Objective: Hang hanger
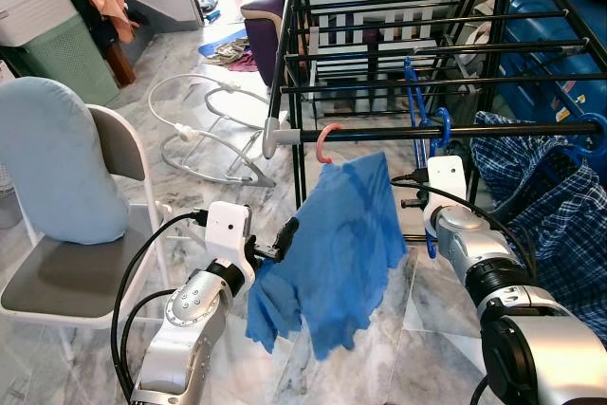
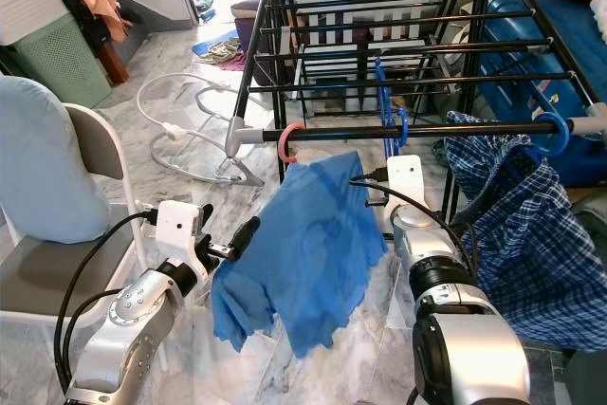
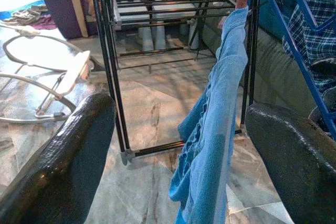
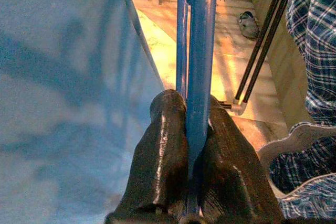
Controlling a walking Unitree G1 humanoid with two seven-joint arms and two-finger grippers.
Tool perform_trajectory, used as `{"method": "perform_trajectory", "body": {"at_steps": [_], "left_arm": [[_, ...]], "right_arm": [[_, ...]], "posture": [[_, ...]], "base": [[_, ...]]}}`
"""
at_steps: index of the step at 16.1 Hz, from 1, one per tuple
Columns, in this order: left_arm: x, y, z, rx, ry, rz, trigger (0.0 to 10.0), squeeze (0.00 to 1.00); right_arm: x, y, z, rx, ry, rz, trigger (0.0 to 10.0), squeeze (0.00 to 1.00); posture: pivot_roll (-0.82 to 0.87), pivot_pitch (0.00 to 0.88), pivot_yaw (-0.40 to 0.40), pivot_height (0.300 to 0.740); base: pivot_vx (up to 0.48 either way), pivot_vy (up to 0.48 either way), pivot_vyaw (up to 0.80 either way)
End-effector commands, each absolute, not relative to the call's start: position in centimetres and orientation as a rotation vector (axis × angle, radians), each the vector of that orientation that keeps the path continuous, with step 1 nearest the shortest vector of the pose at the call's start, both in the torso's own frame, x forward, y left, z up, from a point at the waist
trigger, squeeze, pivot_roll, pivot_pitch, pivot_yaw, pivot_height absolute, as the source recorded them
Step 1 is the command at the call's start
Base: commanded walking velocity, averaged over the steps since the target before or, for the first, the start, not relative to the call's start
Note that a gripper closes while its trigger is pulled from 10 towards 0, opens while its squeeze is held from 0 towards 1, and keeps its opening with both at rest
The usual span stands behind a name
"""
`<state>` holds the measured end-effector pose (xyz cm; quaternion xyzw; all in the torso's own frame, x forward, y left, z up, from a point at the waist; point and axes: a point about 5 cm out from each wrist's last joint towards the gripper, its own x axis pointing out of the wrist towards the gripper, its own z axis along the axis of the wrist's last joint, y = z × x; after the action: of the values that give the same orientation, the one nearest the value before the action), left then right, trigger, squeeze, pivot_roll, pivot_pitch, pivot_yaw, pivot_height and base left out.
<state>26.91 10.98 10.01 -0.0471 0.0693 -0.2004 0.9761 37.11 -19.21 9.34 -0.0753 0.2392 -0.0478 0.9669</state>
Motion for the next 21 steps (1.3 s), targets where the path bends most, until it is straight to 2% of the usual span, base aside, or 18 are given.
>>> {"method": "perform_trajectory", "body": {"at_steps": [1, 13, 18, 21], "left_arm": [[27.0, 11.1, 10.3, -0.088, 0.124, -0.407, 10.0, 0.0], [27.1, 11.1, 10.2, -0.077, 0.122, -0.41, 10.0, 0.0], [27.0, 11.1, 10.2, -0.075, 0.125, -0.404, 10.0, 0.0], [27.1, 11.3, 9.9, -0.061, 0.14, -0.387, 10.0, 0.0]], "right_arm": [[37.8, -18.9, 10.5, -0.15, 0.454, -0.097, 10.0, 0.0], [37.5, -18.9, 10.0, -0.132, 0.474, -0.101, 10.0, 0.0], [36.5, -18.2, 8.6, -0.083, 0.51, -0.112, 10.0, 0.0], [35.5, -17.5, 7.7, -0.072, 0.534, -0.086, 10.0, 0.0]], "posture": [[-0.1, 0.042, 0.105, 0.74], [-0.1, 0.03, 0.105, 0.74], [-0.1, 0.036, 0.1, 0.74], [-0.11, 0.041, 0.105, 0.74]], "base": [[0.27, 0.0, 0.0], [0.274, 0.0, 0.0], [0.26, 0.0, 0.0], [0.0, 0.0, 0.0]]}}
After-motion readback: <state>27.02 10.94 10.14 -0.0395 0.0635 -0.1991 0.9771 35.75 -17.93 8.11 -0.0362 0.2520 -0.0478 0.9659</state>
